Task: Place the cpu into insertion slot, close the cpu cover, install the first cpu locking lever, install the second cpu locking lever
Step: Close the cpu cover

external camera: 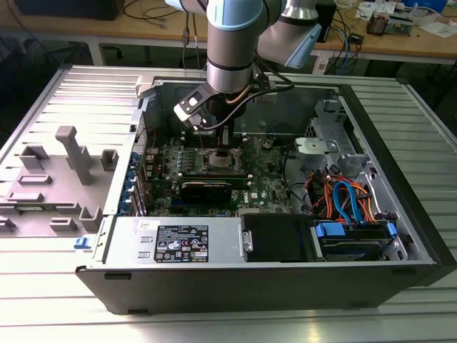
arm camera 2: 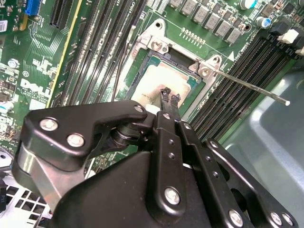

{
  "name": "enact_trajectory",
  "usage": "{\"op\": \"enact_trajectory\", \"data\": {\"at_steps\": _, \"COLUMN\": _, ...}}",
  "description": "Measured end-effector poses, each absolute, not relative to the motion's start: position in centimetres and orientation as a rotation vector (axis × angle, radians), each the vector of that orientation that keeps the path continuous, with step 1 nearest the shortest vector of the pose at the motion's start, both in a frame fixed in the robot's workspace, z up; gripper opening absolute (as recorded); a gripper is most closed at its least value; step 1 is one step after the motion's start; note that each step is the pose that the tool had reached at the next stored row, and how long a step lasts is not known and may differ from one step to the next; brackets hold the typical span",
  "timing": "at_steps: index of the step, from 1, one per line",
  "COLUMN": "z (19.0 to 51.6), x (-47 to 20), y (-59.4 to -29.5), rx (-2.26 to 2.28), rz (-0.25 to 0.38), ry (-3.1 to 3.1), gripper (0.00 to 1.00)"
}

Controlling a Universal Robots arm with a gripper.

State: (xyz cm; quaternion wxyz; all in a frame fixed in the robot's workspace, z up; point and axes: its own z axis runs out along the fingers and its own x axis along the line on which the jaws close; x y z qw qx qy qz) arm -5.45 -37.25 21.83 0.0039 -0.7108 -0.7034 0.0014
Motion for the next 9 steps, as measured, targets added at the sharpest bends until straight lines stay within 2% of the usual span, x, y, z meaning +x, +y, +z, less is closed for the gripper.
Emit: {"op": "enact_trajectory", "data": {"at_steps": 9, "z": 21.97, "x": -5.26, "y": -37.25, "rx": -2.227, "rz": 0.004, "ry": -2.204, "gripper": 0.11}}
